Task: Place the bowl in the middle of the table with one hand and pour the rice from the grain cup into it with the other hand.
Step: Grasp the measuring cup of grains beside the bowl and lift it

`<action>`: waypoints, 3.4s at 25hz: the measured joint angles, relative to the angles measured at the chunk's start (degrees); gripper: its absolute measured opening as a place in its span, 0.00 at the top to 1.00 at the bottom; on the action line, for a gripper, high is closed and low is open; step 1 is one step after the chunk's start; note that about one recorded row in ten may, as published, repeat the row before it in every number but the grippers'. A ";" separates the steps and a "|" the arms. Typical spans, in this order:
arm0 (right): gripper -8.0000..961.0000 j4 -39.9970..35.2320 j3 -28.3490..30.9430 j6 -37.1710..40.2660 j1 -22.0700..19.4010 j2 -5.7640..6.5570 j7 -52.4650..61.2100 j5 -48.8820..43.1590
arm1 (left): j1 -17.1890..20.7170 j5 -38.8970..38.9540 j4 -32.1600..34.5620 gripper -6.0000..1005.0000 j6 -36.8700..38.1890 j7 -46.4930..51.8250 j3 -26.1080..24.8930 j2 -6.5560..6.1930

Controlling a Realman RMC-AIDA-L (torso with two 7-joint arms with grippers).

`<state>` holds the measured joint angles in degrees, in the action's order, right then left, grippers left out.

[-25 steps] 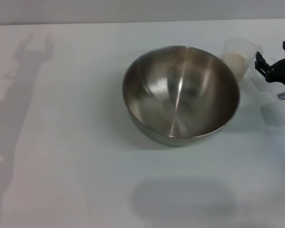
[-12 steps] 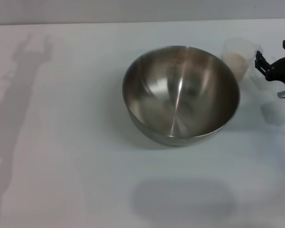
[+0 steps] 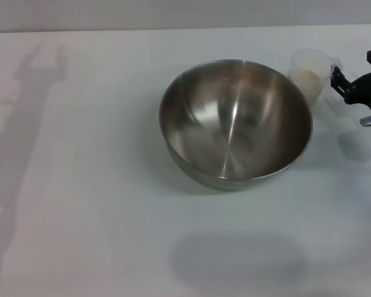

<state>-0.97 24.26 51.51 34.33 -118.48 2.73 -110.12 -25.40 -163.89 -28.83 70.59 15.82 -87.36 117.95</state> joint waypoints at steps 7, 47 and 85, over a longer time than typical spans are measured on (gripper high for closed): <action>0.23 -0.09 0.00 -0.10 0.23 0.03 0.00 0.00 | -0.03 -0.03 0.00 0.52 0.00 0.00 0.00 0.00; 0.67 -0.27 -0.61 -1.52 1.34 0.18 -0.62 -0.44 | -0.35 -0.03 0.01 0.53 0.42 0.00 -0.57 0.00; 0.98 0.00 6.00 6.58 -1.29 -0.48 -3.71 0.05 | 0.65 -0.10 0.13 0.53 2.08 0.30 -0.70 0.00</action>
<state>-0.97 30.25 58.09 33.04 -118.96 -0.98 -110.07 -24.75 -163.99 -28.70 72.67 16.12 -88.07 117.95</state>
